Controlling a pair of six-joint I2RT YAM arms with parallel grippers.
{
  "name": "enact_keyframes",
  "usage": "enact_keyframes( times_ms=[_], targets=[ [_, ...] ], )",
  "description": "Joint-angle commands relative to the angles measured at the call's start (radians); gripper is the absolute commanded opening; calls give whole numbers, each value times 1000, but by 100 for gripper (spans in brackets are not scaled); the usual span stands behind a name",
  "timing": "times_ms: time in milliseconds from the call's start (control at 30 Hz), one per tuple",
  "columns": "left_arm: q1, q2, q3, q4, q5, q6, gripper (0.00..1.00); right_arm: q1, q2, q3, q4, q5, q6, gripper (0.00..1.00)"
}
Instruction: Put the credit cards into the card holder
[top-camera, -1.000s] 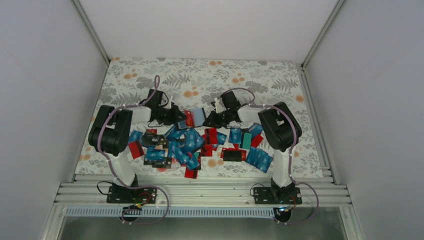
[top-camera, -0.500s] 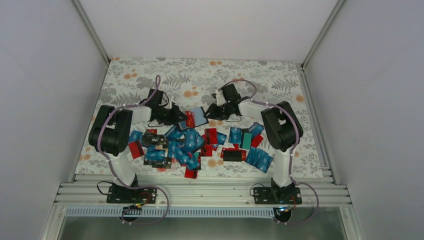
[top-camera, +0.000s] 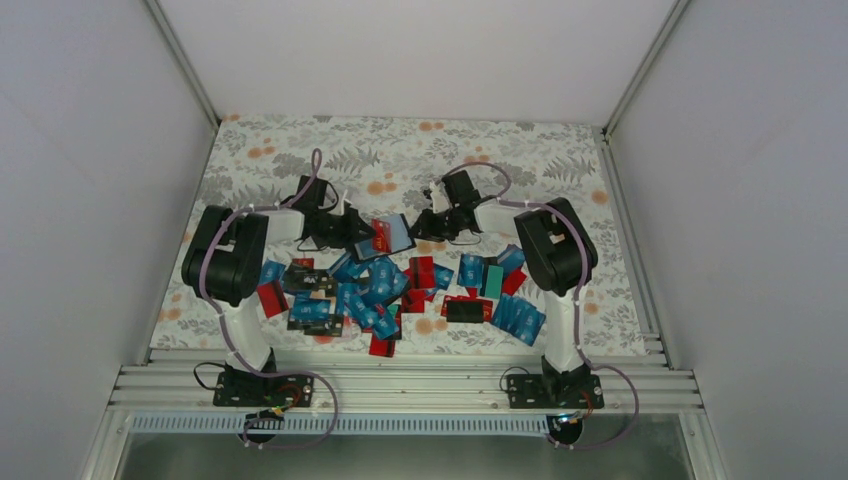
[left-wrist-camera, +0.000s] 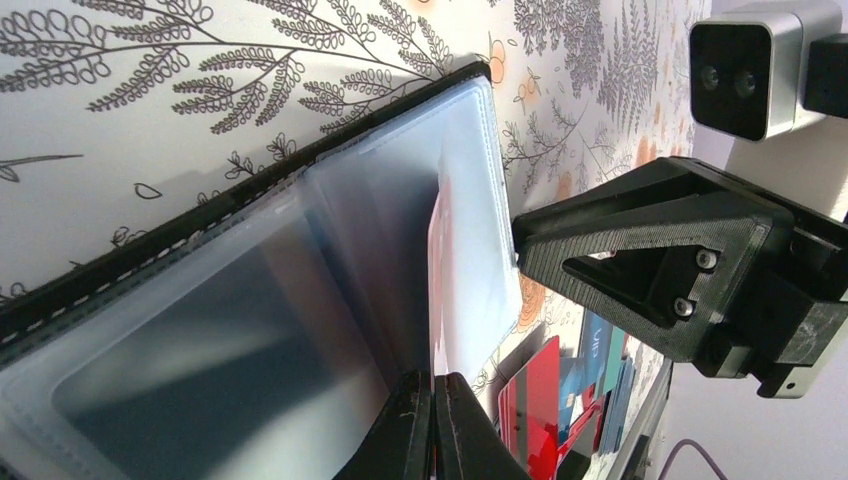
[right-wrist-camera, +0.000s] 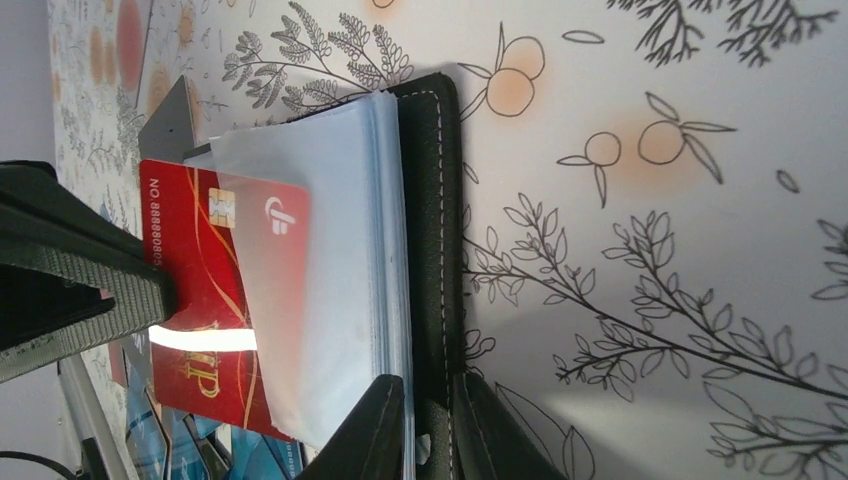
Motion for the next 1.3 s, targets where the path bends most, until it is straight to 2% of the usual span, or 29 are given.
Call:
enact_keyframes(
  times_ms=[0, 467, 1267],
  targets=[
    [9, 20, 22, 27, 21, -6, 2, 30, -6, -62, 15, -35, 22, 15],
    [41, 11, 8, 0, 34, 21, 2, 55, -59, -127, 49, -76, 61, 13],
    [27, 55, -29, 57, 81, 16, 2, 52, -3, -35, 4, -59, 40, 11]
  ],
)
